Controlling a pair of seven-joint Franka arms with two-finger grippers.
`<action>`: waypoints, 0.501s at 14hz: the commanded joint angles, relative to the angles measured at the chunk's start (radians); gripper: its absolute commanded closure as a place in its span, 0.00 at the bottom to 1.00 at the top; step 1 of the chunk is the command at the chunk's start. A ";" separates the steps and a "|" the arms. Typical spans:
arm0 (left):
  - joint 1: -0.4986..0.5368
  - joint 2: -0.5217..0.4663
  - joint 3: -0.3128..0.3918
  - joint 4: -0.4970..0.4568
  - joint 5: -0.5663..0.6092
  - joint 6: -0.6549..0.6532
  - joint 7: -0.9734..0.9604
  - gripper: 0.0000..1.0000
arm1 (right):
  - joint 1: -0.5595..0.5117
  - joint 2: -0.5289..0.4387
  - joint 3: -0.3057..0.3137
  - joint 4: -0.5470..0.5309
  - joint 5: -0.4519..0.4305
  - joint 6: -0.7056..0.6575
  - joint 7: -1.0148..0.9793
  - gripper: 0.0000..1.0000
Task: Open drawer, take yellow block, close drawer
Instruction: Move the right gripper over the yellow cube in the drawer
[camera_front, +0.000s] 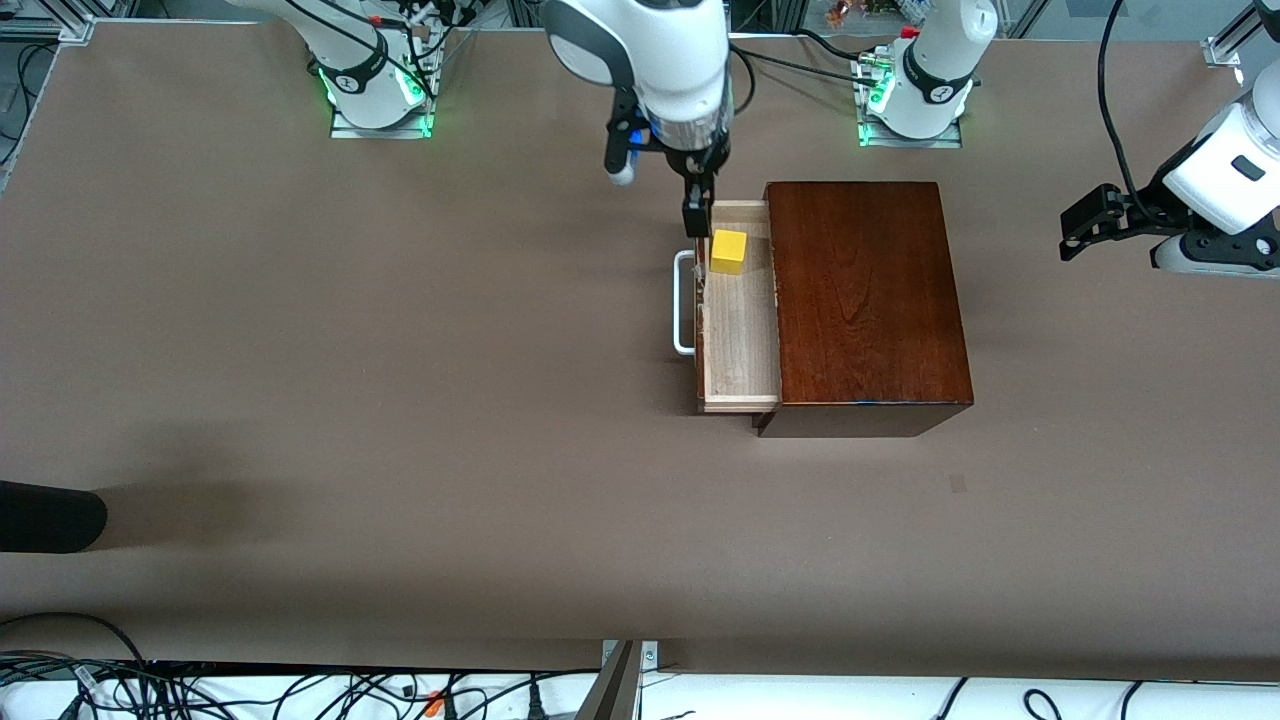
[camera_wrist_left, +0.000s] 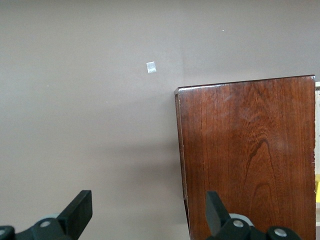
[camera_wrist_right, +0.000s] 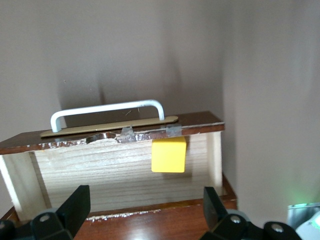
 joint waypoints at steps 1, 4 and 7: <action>0.004 -0.008 -0.004 0.008 -0.006 -0.021 0.015 0.00 | 0.049 0.075 -0.013 0.052 -0.063 0.056 0.116 0.00; -0.001 -0.008 -0.009 0.011 -0.006 -0.021 0.012 0.00 | 0.069 0.119 -0.019 0.052 -0.114 0.103 0.130 0.00; -0.002 -0.008 -0.009 0.011 -0.007 -0.022 0.013 0.00 | 0.089 0.168 -0.019 0.050 -0.169 0.114 0.130 0.00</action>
